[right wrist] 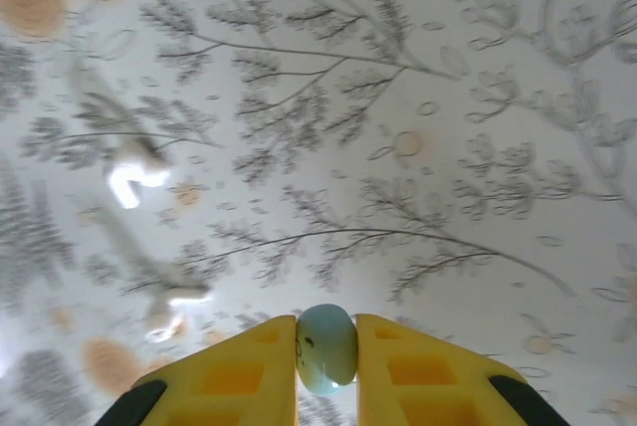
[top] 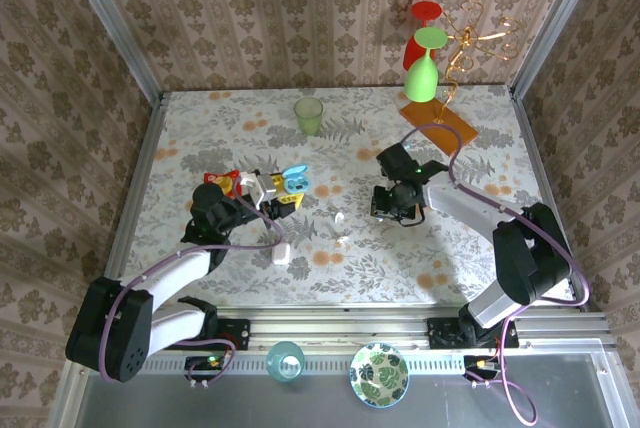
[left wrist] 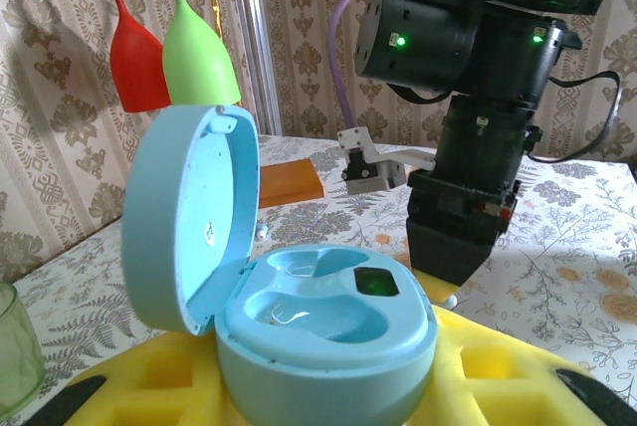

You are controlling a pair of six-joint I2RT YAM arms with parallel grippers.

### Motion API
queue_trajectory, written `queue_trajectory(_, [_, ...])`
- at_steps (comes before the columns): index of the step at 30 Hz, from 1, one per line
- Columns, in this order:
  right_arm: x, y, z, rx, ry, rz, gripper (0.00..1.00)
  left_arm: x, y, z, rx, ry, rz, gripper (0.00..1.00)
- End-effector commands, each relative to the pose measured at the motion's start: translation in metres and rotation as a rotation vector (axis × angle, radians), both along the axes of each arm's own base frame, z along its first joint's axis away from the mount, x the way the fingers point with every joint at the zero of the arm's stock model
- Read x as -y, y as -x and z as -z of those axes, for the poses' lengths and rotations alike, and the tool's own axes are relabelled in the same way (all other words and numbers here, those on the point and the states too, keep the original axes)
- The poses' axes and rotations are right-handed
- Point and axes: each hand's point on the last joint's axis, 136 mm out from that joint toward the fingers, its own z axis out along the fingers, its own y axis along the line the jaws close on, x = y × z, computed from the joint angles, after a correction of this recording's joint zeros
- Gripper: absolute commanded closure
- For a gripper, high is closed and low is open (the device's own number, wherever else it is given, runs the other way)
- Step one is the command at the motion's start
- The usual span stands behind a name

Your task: Insert wireless bluetooth earbuds into charging case

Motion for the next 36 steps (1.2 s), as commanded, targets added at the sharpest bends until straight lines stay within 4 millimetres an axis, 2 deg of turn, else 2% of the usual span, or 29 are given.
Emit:
queue_trajectory(1, [-0.036, 0.005, -0.028, -0.033, -0.309, -0.065, 0.81, 0.003, 0.009, -0.009, 0.040, 0.018, 0.037, 0.73])
queue_trajectory(8, [-0.037, -0.006, -0.045, -0.034, -0.523, -0.011, 0.81, 0.007, 0.012, -0.009, 0.038, 0.017, 0.051, 0.73])
queue_trajectory(17, [-0.038, -0.013, -0.059, -0.040, -0.666, 0.030, 0.82, 0.013, 0.015, -0.010, 0.035, 0.022, 0.075, 0.73])
queue_trajectory(22, [-0.036, -0.014, -0.064, -0.053, -0.714, 0.053, 0.82, 0.014, 0.012, -0.009, 0.034, 0.023, 0.073, 0.73])
queue_trajectory(23, [-0.036, -0.014, -0.066, -0.056, -0.722, 0.055, 0.82, 0.021, 0.019, -0.010, 0.034, 0.025, 0.102, 0.73])
queue_trajectory(27, [-0.036, -0.013, -0.072, -0.058, -0.735, 0.058, 0.82, 0.027, 0.020, -0.008, 0.032, 0.025, 0.117, 0.73])
queue_trajectory(36, [-0.038, -0.013, -0.102, 0.015, -0.783, 0.042, 0.82, 0.035, 0.013, -0.004, 0.030, 0.042, 0.120, 0.74])
